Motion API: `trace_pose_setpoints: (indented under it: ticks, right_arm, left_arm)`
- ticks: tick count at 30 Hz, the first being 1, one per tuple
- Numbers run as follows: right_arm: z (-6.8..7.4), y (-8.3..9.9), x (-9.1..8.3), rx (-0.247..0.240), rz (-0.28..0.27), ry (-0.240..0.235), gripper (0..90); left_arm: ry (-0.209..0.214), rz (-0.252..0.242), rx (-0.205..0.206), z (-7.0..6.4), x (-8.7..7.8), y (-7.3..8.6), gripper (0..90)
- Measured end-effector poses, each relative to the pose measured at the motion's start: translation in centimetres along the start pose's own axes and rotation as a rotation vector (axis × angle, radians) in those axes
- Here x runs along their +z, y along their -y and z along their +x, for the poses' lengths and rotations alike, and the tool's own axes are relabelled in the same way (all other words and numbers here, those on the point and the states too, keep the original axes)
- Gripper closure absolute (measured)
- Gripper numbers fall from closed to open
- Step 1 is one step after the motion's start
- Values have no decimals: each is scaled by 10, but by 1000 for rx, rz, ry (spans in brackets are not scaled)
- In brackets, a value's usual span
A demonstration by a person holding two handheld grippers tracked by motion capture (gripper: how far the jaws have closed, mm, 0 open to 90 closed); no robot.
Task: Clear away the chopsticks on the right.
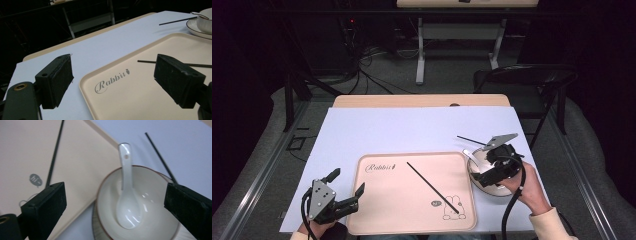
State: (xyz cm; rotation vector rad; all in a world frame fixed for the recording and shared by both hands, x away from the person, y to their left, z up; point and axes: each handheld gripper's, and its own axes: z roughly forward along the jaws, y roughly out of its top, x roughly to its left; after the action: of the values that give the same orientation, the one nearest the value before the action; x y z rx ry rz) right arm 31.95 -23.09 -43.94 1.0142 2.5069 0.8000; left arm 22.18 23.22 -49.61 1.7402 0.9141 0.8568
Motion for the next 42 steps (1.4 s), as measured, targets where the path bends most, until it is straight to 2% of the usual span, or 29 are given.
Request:
trace_pose_setpoints:
  ticks: [1, 2, 6, 11, 12, 19, 25, 27, 28, 29, 31, 32, 35, 38, 40, 42]
  right_arm:
    - [-10, 2, -3, 10, 5, 0, 6]
    - [-10, 2, -3, 10, 5, 0, 6]
    - [-30, 5, -9, 3, 7, 20, 0]
    - [-51, 2, -13, -9, 38, 38, 0]
    - [-56, 1, -15, -27, 37, 53, 0]
    - [-85, -8, -15, -56, 87, 77, 30]
    - [-105, -13, 1, -96, 141, 72, 185]
    - [-110, -14, 9, -97, 176, 79, 284]
    - [-114, -16, 19, -130, 226, 69, 366]
    - [-114, -16, 19, -130, 226, 69, 366]
    - [-116, -17, 31, -155, 276, 51, 477]
    - [-116, -17, 31, -155, 276, 51, 477]
    - [-118, -17, 41, -175, 317, 39, 579]
    - [-117, -15, 52, -216, 365, 31, 638]
    - [-117, -13, 61, -237, 396, 15, 667]
    - [-118, -13, 65, -246, 408, 21, 683]
  left_arm:
    - [0, 0, 0, 0, 0, 0, 155]
    - [0, 0, 0, 0, 0, 0, 155]
    - [-1, 2, 4, 0, 0, 0, 155]
    - [-1, 3, 6, 0, 0, 0, 155]
    - [-1, 2, 3, 0, 0, 0, 155]
    - [0, 2, 4, 0, 0, 0, 155]
    - [-1, 0, 0, 0, 0, 0, 155]
    - [-1, 0, 0, 0, 0, 0, 155]
    - [-1, -1, -2, 0, 0, 0, 155]
    - [-2, -2, -3, 0, 0, 0, 155]
    - [-2, -1, -2, 0, 0, 0, 155]
    - [-1, -1, -2, 0, 0, 0, 155]
    - [0, -1, -2, 0, 0, 0, 155]
    - [0, 0, -2, 0, 0, 0, 155]
    - [-2, -1, -3, 0, 0, 0, 155]
    - [-1, -1, -4, 0, 0, 0, 155]
